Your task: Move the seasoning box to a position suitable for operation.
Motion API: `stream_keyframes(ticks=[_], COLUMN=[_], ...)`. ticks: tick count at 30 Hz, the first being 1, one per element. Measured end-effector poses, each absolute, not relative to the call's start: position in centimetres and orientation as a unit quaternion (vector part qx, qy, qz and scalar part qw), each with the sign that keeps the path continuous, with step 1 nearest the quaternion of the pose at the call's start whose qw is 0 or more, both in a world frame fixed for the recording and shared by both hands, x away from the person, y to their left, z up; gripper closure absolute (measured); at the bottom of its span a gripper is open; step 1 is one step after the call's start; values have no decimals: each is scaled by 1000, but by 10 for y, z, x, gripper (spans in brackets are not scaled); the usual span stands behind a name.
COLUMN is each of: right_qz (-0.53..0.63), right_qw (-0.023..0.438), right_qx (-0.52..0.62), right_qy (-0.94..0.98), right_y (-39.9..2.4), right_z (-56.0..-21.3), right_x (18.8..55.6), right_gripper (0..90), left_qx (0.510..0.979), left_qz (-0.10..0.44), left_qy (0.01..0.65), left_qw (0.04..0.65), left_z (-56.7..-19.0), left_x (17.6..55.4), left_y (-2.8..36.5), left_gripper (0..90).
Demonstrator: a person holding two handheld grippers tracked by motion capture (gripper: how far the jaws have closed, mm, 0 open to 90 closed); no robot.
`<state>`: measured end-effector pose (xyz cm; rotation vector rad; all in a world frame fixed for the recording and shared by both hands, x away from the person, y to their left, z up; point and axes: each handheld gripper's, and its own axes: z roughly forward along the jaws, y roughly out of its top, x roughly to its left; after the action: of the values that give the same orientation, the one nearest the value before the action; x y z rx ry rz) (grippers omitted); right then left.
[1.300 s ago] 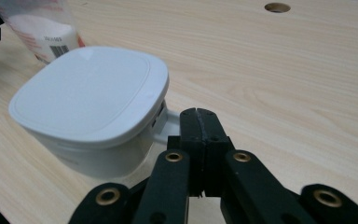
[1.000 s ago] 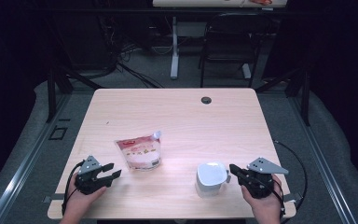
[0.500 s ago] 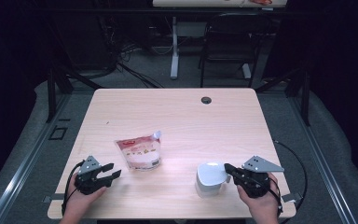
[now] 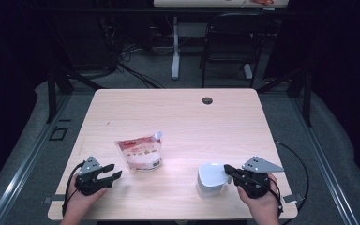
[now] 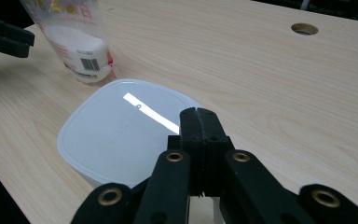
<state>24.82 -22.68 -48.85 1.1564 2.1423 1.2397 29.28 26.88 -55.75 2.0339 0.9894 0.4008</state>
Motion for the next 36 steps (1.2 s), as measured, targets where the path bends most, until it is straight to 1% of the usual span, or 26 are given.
stream_keyframes(ticks=[24, 29, 35, 36], right_qz=[453, 460, 463, 469], right_qw=[199, 188, 185, 179], right_qx=[420, 426, 428, 434], right_qy=[761, 756, 753, 748], right_y=[-230, -234, -235, -236], right_z=[-490, -492, -492, -493], right_x=[249, 249, 250, 250], right_gripper=[900, 900, 900, 900], left_qx=[808, 808, 808, 808], left_qz=[159, 159, 159, 159], left_qy=[392, 393, 392, 392], left_qw=[409, 410, 409, 410], left_z=[-558, -558, -558, -558], left_x=[293, 293, 293, 293], left_y=[269, 269, 269, 269], left_gripper=[537, 537, 537, 537])
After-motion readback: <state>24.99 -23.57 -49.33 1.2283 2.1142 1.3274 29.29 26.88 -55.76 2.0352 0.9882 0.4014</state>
